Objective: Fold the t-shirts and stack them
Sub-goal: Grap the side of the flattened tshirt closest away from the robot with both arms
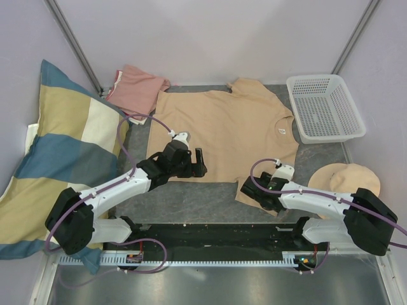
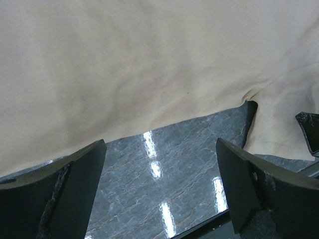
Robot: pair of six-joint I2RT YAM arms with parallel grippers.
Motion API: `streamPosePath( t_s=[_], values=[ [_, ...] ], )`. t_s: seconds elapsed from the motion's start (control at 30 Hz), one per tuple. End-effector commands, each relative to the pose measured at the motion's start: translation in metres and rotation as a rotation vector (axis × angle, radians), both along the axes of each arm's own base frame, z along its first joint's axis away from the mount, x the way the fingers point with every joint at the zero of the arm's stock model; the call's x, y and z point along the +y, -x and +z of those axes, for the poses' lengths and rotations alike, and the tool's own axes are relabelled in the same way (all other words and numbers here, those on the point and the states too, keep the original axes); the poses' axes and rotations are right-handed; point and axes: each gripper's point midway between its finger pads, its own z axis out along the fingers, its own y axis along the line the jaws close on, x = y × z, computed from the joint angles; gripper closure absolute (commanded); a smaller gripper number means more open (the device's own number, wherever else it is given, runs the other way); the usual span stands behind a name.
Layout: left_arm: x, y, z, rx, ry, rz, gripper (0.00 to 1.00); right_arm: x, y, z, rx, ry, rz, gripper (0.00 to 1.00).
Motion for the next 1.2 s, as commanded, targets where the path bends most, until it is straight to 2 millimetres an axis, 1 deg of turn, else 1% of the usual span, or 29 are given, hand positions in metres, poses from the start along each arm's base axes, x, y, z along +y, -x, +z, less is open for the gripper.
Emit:
streamPosePath(
  t_s=[0.0,0.2,0.4,0.47,0.5,0.57,0.6,0.7,0.8,0.87,0.9,0.93,1.0,1.17],
  values=[
    [-0.009,-0.006,0.014,-0.029,0.028,-0.021,0.0,0.001,0.007,-0.007,0.015,-0.052,-0.045,0.18],
    [-0.006,-0.003,0.008,-0.021,0.021,-0.019,0.0,0.007,0.01,-0.007,0.033,-0.092,-0.049,0.18],
    [-0.004,-0.001,0.006,-0.019,0.02,-0.017,0.0,0.022,0.012,-0.01,0.063,-0.157,-0.04,0.2],
    [-0.003,0.0,0.005,-0.018,0.016,-0.015,0.0,0.024,0.014,-0.012,0.073,-0.168,-0.036,0.23],
    [-0.003,0.0,0.005,-0.017,0.017,-0.014,0.0,0.025,0.014,-0.012,0.074,-0.174,-0.036,0.25],
    [-0.003,0.0,0.004,-0.015,0.015,-0.014,0.0,0.028,0.014,-0.014,0.077,-0.188,-0.03,0.35],
    [-0.003,0.0,0.003,-0.014,0.016,-0.013,0.0,0.029,0.014,-0.015,0.077,-0.193,-0.028,0.45],
    [-0.001,0.002,0.001,-0.01,0.012,-0.01,0.0,0.033,0.014,-0.019,0.08,-0.208,-0.02,0.6],
    [0.001,0.002,0.001,-0.009,0.006,-0.006,0.0,0.036,0.012,-0.021,0.083,-0.207,-0.012,0.63],
    [0.002,0.002,0.001,-0.012,0.002,-0.002,0.0,0.042,0.007,-0.019,0.079,-0.194,0.01,0.66],
    [0.003,0.002,0.001,-0.013,0.001,0.002,0.0,0.044,0.006,-0.019,0.082,-0.192,0.022,0.72],
    [0.005,0.002,0.0,-0.012,-0.004,0.006,0.0,0.048,0.005,-0.02,0.084,-0.19,0.028,0.76],
    [0.005,0.002,0.0,-0.011,-0.006,0.007,0.0,0.057,0.001,-0.02,0.089,-0.203,0.055,0.82],
    [0.011,0.004,-0.001,-0.014,-0.023,0.021,0.0,0.087,-0.009,-0.024,0.093,-0.222,0.111,0.85]
  ],
)
